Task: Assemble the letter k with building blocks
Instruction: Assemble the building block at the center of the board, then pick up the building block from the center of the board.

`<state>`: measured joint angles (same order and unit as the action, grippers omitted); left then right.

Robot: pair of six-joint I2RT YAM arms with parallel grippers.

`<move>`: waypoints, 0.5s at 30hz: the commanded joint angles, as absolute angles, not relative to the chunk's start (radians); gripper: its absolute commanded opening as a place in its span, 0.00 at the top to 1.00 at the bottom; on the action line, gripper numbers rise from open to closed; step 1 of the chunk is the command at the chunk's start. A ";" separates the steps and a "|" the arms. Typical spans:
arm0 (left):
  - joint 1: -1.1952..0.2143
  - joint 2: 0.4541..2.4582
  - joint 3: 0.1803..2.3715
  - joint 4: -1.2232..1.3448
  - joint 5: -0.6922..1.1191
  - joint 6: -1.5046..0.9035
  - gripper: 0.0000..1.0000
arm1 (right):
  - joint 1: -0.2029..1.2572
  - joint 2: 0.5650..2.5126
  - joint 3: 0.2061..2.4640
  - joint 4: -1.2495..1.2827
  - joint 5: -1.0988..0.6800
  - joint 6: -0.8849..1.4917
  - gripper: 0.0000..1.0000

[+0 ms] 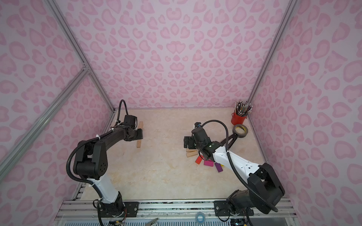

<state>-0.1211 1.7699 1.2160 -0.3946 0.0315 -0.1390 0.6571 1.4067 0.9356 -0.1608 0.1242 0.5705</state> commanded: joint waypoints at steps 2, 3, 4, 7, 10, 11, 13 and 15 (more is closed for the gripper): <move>-0.153 1.641 1.206 -0.327 0.097 -0.165 0.45 | 0.620 1.433 0.975 -0.233 0.136 0.543 0.03; -0.172 1.604 1.201 -0.305 0.105 -0.160 0.46 | 0.608 1.441 0.989 -0.252 0.140 0.538 0.03; -0.191 1.571 1.194 -0.283 0.112 -0.156 0.46 | 0.598 1.448 1.001 -0.273 0.143 0.534 0.03; -0.269 1.469 1.167 -0.201 0.139 -0.116 0.47 | 0.565 1.476 1.043 -0.344 0.150 0.518 0.03; -0.355 1.377 1.125 -0.112 0.156 -0.053 0.47 | 0.523 1.508 1.084 -0.434 0.158 0.501 0.02; -0.380 1.346 1.105 -0.081 0.179 -0.030 0.47 | 0.509 1.520 1.094 -0.462 0.159 0.498 0.01; -0.415 1.297 1.068 -0.034 0.247 0.011 0.45 | 0.486 1.535 1.105 -0.509 0.170 0.489 0.01; -0.435 1.253 1.035 -0.015 0.366 0.093 0.42 | 0.463 1.541 1.105 -0.548 0.198 0.467 0.03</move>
<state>-0.4183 1.2903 1.0599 -0.1112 0.2169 -0.0223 0.4812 1.5307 1.1030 -0.4343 0.1608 0.5034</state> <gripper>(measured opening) 0.573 0.974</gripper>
